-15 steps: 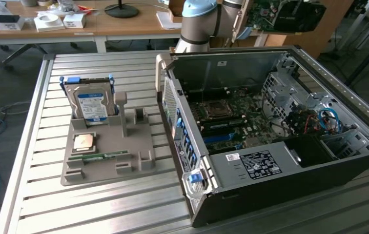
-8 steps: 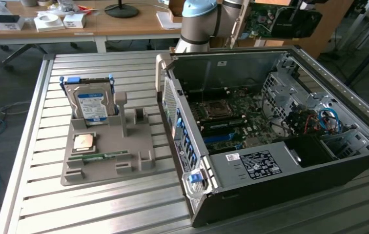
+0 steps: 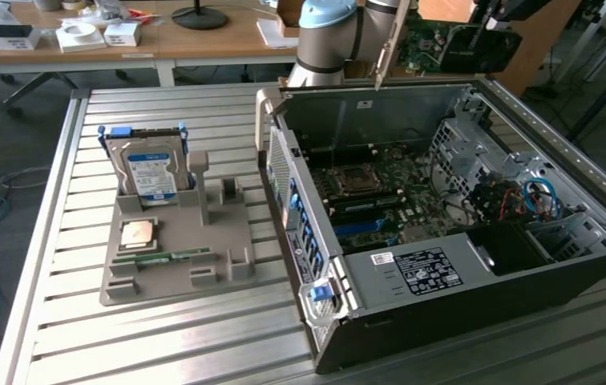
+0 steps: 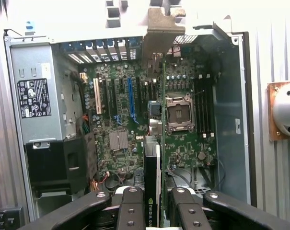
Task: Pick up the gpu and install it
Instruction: 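Insert the gpu into the slot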
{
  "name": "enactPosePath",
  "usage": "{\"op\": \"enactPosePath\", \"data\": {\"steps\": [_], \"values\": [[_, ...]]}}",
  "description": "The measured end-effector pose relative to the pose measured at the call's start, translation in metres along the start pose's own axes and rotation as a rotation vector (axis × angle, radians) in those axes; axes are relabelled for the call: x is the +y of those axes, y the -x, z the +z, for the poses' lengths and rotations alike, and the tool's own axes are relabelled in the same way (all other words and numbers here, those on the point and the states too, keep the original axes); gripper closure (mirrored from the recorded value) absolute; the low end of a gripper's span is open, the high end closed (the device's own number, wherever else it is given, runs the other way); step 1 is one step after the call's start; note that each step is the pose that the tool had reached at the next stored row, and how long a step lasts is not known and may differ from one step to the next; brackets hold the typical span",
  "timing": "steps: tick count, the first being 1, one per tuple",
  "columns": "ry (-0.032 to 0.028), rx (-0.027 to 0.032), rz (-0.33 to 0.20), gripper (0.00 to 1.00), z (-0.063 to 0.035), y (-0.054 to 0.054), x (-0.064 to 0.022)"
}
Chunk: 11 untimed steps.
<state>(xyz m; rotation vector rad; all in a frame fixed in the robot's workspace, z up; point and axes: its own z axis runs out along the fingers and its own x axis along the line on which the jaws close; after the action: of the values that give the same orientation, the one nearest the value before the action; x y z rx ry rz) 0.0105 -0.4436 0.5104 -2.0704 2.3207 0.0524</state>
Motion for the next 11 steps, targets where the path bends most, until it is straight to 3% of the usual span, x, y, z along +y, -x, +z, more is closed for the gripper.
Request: {"op": "enactPosePath", "data": {"steps": [11], "values": [[-0.0001,-0.0001,0.0,0.74,0.0193,-0.001,-0.0001]]}}
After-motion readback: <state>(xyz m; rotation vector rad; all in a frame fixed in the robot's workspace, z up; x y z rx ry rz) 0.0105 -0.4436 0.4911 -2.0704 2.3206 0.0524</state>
